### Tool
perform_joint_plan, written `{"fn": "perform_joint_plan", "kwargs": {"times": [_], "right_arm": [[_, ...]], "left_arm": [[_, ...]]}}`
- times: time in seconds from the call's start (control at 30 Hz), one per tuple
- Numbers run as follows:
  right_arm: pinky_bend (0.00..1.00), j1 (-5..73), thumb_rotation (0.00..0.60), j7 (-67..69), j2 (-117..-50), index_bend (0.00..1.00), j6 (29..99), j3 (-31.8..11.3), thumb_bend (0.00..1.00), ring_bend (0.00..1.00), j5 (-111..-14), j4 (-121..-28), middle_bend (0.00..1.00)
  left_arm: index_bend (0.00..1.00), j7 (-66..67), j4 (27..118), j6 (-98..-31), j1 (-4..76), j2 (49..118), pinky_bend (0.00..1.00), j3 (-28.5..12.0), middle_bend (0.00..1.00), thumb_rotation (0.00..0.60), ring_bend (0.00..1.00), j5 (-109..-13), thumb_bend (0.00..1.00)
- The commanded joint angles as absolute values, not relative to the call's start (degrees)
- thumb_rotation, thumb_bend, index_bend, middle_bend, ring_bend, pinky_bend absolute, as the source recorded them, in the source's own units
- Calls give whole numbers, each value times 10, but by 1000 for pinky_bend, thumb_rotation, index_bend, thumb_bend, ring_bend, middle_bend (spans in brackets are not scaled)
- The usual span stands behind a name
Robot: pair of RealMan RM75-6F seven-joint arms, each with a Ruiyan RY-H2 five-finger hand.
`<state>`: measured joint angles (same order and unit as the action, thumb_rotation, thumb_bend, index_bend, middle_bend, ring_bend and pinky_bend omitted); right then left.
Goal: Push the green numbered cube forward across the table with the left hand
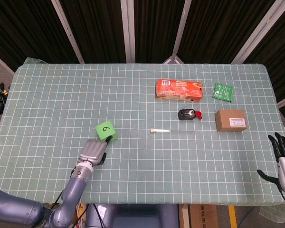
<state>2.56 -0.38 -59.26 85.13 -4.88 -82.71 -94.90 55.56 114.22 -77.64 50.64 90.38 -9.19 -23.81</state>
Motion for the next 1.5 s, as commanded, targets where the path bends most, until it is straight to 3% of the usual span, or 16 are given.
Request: {"fn": "perform_joint_plan", "kwargs": {"times": [0.03,0.83,1.5], "right_arm": [[0,26,600,-4,-593,58,851,-49,46,0,-826,-949,0],[0,27,600,-15,-596,58,847,-50,45,0,-821,-948,0],[0,29,600,-23,-599,58,844,-51,45,0,-816,-947,0]], "left_arm": [[119,561,1133,-779,514,912,834,-100,807,600,726,-228,707],[119,579,1054,-791,550,954,834,-149,807,600,726,-182,707],[119,623,991,-826,567,977,834,-152,807,600,726,-168,706]]}}
